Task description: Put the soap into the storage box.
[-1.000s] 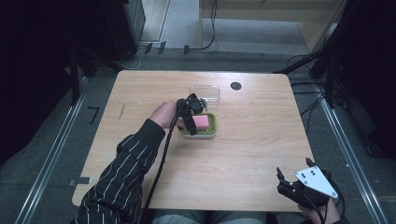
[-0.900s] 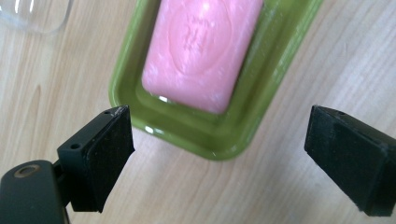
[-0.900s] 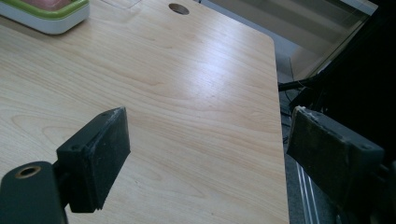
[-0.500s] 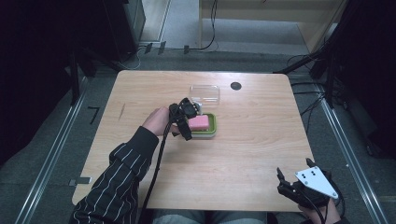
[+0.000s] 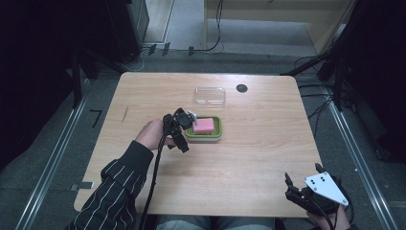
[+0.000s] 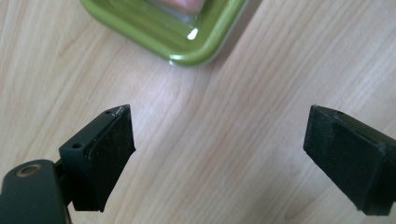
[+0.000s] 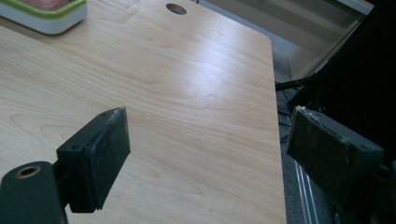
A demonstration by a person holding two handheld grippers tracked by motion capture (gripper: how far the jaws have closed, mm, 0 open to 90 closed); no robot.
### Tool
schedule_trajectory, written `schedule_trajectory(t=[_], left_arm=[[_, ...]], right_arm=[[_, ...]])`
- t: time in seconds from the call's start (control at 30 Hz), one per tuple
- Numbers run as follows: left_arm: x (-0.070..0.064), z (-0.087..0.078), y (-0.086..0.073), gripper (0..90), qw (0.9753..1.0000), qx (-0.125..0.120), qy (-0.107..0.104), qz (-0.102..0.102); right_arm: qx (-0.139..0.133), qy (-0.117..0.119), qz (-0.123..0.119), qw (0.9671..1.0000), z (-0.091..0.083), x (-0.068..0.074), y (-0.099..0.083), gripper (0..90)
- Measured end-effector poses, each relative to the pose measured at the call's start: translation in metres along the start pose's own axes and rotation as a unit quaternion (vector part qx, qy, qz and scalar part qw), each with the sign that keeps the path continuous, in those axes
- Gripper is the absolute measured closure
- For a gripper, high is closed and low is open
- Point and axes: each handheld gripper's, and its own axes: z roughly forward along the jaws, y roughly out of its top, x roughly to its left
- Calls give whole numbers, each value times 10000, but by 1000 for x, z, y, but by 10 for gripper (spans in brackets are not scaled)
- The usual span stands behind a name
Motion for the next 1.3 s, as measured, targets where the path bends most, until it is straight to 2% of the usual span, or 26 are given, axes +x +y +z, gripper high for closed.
schedule_trajectory(t=[0.37, 0.47, 0.53, 0.63, 0.77, 1.03, 1.3], left_arm=[[-15, 4, -29, 91, 9997, 20, 49, -240], [-21, 7, -43, 91, 9995, 105, 16, -295], [-22, 8, -46, 91, 9994, 118, 21, -315], [-23, 7, -58, 91, 9988, 108, 66, -464], [-30, 9, -69, 91, 9985, 107, 75, -538], [-41, 11, -84, 91, 9981, 78, 126, -599], [-39, 19, -90, 93, 9967, -83, 281, -752]], right_arm=[[-9, -10, 11, 10000, -1, 0, 0, 139], [-16, -13, 15, 10000, 0, 0, 0, 139], [-18, -10, 11, 10000, -1, 0, 0, 139], [-21, -10, 13, 10000, -1, 0, 0, 139], [-19, -5, 13, 10000, 0, 0, 0, 139], [-18, 8, 1, 10000, -1, 1, 0, 139], [-45, -7, 12, 10000, 0, 0, 0, 139]])
